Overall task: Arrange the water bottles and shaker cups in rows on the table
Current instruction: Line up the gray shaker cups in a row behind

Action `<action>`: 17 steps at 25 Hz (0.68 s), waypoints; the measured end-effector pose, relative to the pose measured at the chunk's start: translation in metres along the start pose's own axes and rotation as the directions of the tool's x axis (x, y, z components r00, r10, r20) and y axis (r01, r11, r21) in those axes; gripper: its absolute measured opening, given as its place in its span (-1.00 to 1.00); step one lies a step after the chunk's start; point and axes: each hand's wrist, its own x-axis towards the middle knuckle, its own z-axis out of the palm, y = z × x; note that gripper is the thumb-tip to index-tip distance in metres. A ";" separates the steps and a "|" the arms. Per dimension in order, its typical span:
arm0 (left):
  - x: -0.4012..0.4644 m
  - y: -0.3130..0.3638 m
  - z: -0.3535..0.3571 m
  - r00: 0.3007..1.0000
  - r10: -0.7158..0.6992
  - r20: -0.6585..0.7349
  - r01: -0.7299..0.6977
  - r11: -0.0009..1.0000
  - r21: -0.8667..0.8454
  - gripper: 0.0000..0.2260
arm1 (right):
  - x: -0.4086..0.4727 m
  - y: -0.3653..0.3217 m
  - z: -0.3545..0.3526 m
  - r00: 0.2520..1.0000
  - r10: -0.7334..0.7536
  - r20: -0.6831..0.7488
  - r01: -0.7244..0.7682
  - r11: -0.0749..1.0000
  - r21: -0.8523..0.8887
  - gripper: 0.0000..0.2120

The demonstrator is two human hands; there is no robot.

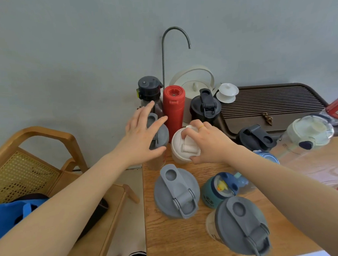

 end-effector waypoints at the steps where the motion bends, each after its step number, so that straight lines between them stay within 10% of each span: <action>1: 0.000 0.004 0.000 0.997 0.063 -0.039 -0.064 0.997 -0.032 -0.43 | 0.000 0.002 0.001 1.000 0.012 0.014 -0.013 0.999 0.053 -0.36; 9: -0.043 0.044 -0.030 0.983 0.170 -0.066 -0.182 0.887 -0.425 -0.65 | 0.005 0.001 0.009 0.999 -0.005 0.049 -0.006 0.976 0.216 -0.36; 14: -0.088 0.062 -0.012 0.981 0.192 0.035 -0.184 0.970 -0.162 -0.29 | -0.022 -0.004 0.014 0.982 -0.167 0.089 0.158 0.982 0.103 -0.35; 17: -0.104 0.083 0.004 0.989 -0.035 0.144 0.037 0.999 -0.009 -0.07 | -0.023 -0.005 0.010 0.974 -0.189 0.128 0.170 0.975 0.145 -0.20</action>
